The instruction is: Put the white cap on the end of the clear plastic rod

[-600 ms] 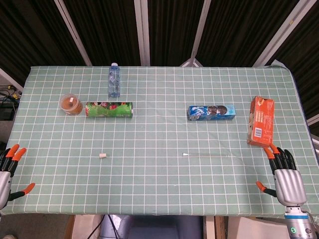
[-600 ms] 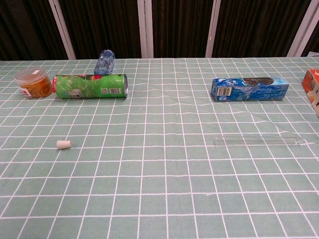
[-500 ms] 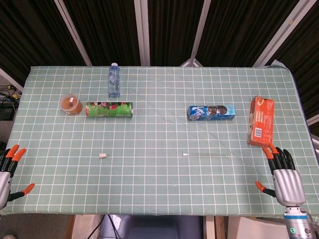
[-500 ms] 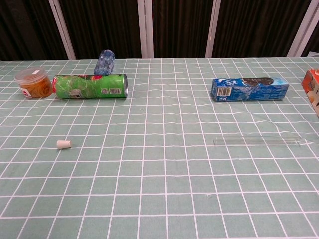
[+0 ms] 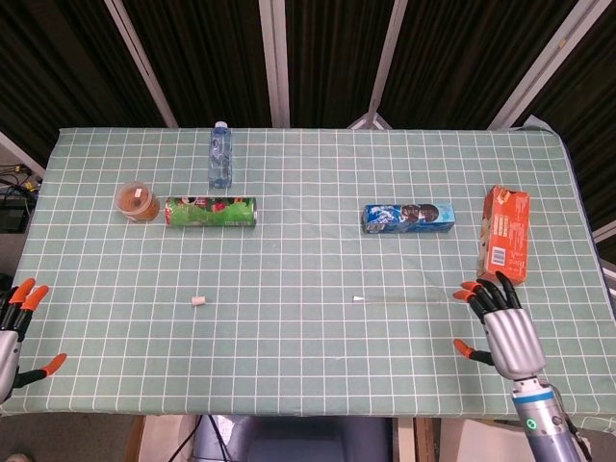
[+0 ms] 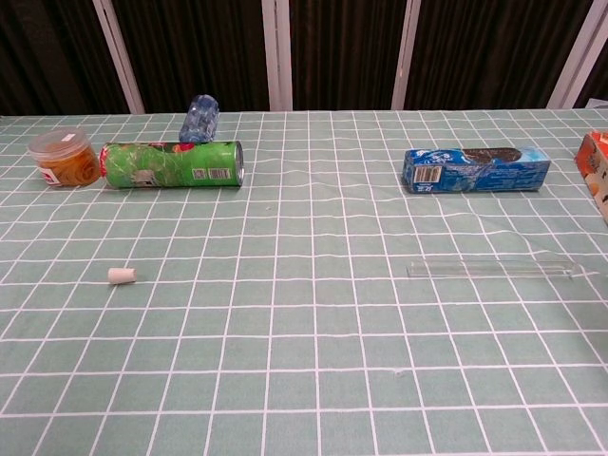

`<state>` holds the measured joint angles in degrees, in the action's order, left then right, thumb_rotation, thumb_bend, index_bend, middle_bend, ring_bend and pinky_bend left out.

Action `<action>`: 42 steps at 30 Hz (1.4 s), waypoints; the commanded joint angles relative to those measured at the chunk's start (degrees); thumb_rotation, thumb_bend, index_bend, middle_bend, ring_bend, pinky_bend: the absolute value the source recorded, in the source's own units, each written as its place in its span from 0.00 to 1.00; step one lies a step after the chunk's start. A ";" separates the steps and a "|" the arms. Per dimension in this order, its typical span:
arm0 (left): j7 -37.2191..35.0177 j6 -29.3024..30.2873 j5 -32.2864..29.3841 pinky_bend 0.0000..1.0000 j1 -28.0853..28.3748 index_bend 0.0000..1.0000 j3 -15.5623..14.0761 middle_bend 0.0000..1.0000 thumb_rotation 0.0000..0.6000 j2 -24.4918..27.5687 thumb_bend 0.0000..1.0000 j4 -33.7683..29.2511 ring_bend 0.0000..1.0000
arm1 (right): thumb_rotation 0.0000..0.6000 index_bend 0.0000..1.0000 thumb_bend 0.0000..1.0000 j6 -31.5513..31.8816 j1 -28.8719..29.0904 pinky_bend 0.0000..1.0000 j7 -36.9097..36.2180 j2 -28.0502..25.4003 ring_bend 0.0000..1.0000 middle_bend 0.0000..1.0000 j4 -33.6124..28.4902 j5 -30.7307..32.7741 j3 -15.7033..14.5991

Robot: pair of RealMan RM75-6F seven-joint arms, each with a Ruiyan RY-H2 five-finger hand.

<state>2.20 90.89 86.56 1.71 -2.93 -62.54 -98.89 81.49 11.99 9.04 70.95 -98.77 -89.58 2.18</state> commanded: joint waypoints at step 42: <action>0.07 -2.27 1.05 0.00 -0.47 0.00 1.54 0.00 1.00 0.43 0.13 -1.50 0.00 | 1.00 0.51 0.36 -17.89 15.35 0.00 21.57 20.94 0.19 0.40 16.96 19.74 7.04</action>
<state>2.27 88.62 87.61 1.23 -1.39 -62.11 -100.39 63.69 27.34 30.21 92.13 -81.46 -70.11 9.42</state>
